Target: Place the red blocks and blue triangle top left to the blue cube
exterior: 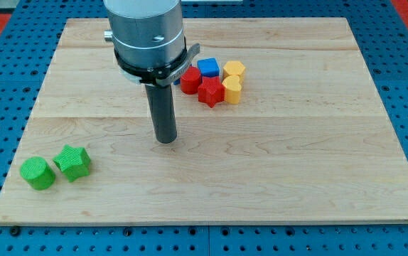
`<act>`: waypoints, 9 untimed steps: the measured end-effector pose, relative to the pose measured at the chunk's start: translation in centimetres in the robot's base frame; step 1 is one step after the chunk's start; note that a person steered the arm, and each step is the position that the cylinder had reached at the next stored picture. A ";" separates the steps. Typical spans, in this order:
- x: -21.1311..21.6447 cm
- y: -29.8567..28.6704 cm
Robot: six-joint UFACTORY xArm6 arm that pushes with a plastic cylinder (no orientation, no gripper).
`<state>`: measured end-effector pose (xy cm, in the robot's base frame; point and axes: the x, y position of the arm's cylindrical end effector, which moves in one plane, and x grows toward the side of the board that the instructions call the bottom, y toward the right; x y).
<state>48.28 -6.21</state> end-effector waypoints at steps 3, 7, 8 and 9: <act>-0.2 1.9; -1.2 4.5; -2.7 4.5; -3.1 4.6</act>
<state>45.13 -1.58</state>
